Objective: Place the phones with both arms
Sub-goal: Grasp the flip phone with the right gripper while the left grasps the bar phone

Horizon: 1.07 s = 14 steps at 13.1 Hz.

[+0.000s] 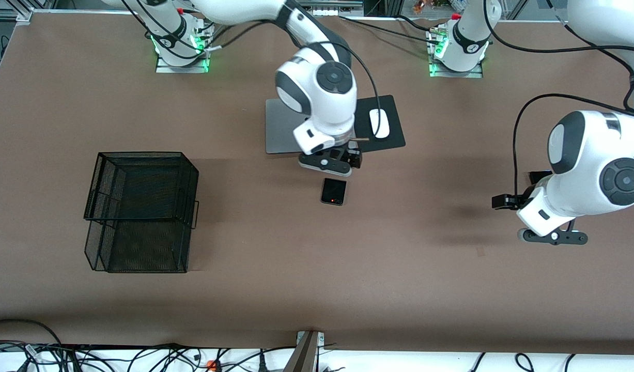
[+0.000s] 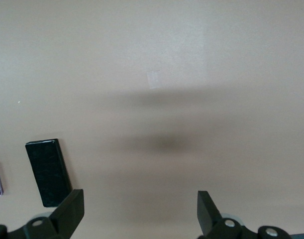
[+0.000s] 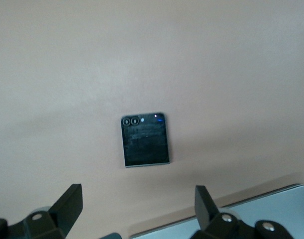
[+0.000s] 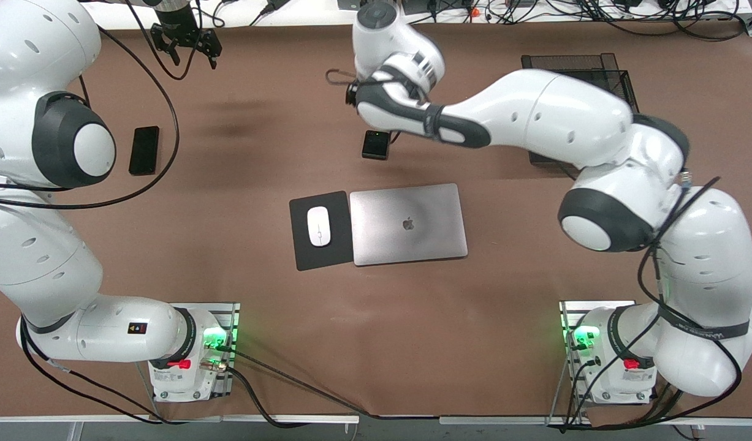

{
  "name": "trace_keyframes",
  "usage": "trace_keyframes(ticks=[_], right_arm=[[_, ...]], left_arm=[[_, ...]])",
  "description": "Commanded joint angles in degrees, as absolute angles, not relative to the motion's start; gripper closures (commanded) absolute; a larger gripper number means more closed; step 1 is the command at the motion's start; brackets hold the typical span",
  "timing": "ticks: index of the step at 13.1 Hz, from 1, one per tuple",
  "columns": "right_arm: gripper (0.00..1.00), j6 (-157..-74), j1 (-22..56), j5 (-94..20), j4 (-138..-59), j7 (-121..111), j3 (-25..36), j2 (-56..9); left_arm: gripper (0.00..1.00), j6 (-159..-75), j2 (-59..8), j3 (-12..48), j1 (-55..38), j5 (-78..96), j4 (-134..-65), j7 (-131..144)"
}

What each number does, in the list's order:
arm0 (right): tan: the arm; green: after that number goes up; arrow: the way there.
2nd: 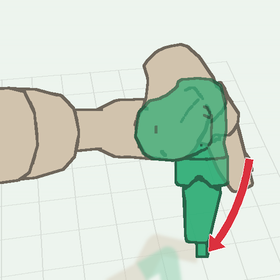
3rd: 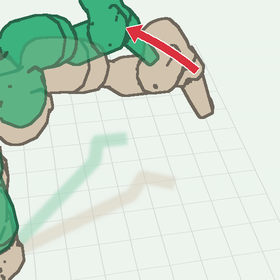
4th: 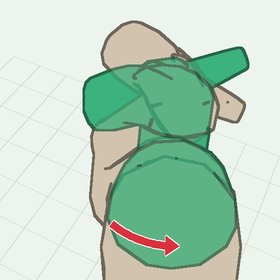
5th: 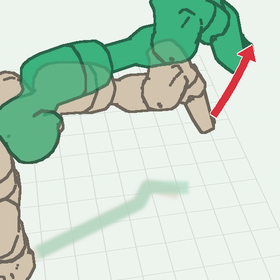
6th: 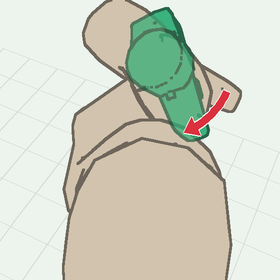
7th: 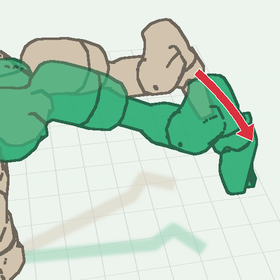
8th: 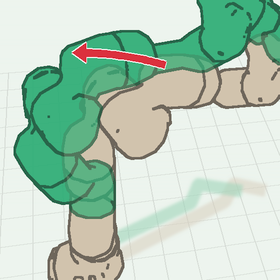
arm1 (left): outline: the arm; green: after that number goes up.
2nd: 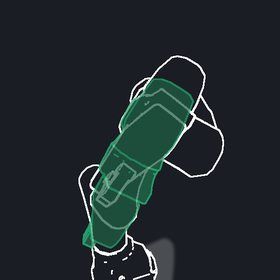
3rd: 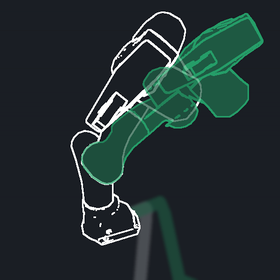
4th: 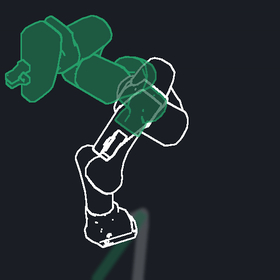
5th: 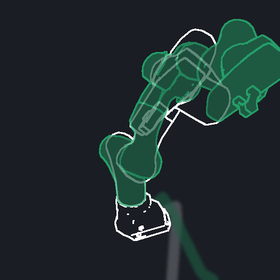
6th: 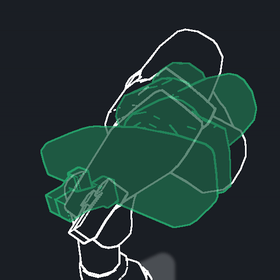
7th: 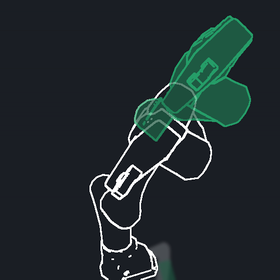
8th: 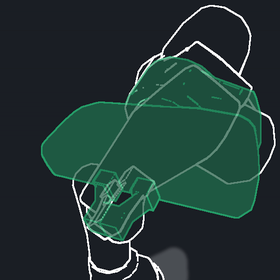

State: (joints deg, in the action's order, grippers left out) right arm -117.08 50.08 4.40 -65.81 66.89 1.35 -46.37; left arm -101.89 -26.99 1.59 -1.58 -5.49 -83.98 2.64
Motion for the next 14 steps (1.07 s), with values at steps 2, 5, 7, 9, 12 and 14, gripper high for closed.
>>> trace_keyframes(ticks=[2,5,7,9,12,14], right_arm=[[0.00,-120.22,50.63,6.24,-62.67,72.40,2.20,-52.20],[0.00,-122.69,50.62,6.24,-62.84,74.62,2.72,-54.40],[0.00,-125.14,50.62,6.33,-62.93,74.45,3.34,-55.80],[0.00,-127.17,50.45,6.33,-63.02,73.92,3.43,-57.21],[0.00,-128.32,50.45,6.33,-63.19,71.55,3.34,-58.97],[0.00,-129.54,50.54,6.42,-63.37,70.84,3.43,-59.94]], left_arm=[[0.00,-101.07,-26.72,2.11,0.52,-6.50,-83.85,1.32],[0.00,-100.81,-26.28,2.02,5.60,-6.50,-83.85,0.19],[0.00,-101.16,-26.63,2.37,8.87,-5.81,-83.76,-2.27],[0.00,-102.21,-27.86,2.37,8.70,-6.15,-83.76,-2.72],[0.00,-102.30,-27.86,1.85,9.66,-6.59,-83.76,-2.72],[0.00,-102.30,-28.04,1.67,10.72,-6.50,-83.76,-2.72]])
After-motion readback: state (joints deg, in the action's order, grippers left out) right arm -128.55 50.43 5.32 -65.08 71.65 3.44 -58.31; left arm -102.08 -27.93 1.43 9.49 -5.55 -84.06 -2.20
